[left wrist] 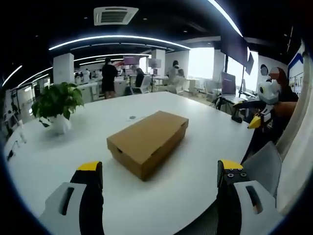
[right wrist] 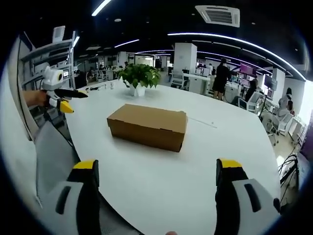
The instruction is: Operate the shoe box by opening the lid, removing the specified soft item, and placing it in the target area until the item is outside and the box remains undamaged.
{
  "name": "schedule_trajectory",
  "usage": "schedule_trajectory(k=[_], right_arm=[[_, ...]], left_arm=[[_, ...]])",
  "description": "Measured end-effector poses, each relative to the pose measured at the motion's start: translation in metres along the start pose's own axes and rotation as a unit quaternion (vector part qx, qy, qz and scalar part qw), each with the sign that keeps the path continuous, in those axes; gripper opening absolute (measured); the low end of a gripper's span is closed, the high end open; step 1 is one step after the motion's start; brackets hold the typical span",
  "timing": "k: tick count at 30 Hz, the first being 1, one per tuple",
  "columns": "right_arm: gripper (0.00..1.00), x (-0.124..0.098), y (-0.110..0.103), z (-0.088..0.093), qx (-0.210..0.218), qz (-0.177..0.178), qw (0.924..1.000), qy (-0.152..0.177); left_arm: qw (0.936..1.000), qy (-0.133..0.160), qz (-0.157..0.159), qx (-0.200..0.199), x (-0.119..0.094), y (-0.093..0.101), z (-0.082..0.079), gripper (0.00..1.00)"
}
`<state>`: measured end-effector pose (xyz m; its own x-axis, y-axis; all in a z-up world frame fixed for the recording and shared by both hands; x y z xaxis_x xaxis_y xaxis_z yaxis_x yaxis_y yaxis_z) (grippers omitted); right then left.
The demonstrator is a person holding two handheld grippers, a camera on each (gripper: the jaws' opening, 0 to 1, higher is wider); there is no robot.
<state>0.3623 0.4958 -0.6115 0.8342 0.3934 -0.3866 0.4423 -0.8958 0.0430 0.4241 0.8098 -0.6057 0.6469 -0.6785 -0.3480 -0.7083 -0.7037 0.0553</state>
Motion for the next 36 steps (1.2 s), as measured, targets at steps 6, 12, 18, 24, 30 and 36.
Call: schedule_trajectory(k=[6,12,18,24,30,36], right_arm=[[0.93,0.007,0.005,-0.001,-0.008,-0.007,0.9999,-0.003],[0.91,0.017,0.009,0.0,-0.013,-0.019,0.9997,-0.005],[0.9,0.031,0.01,0.002,-0.014,-0.037,0.9992,-0.008],[0.89,0.043,0.014,0.002,-0.024,-0.049,0.9985,-0.006],[0.87,0.056,0.022,0.002,-0.038,-0.061,0.9974,-0.006],[0.85,0.07,0.032,0.005,-0.054,-0.076,0.9956,-0.011]], left_arm=[[0.9999,0.0,-0.012,0.003,0.006,-0.004,-0.001,1.0],[0.9999,-0.001,-0.016,-0.005,0.012,-0.008,0.003,1.0],[0.9997,-0.006,-0.019,-0.011,0.019,-0.008,0.009,1.0],[0.9991,-0.008,-0.039,-0.017,0.025,-0.013,0.015,1.0],[0.9981,-0.015,-0.056,-0.019,0.032,-0.017,0.018,0.98],[0.9972,-0.014,-0.067,-0.032,0.041,-0.02,0.021,0.97]])
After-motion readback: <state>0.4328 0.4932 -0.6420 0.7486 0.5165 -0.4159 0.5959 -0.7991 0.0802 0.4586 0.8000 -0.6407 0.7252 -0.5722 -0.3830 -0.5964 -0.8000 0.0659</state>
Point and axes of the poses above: the point that each gripper's makers call its tool centre point, and the gripper's own axes: x roughly forward along the fingers, y roughly to its right, z roughly out of its underside, the point moved 2 cm from there along -x, roughly backward along the fingers, and after that the axes turned 4 degrees about y, right-handed, at the moved point
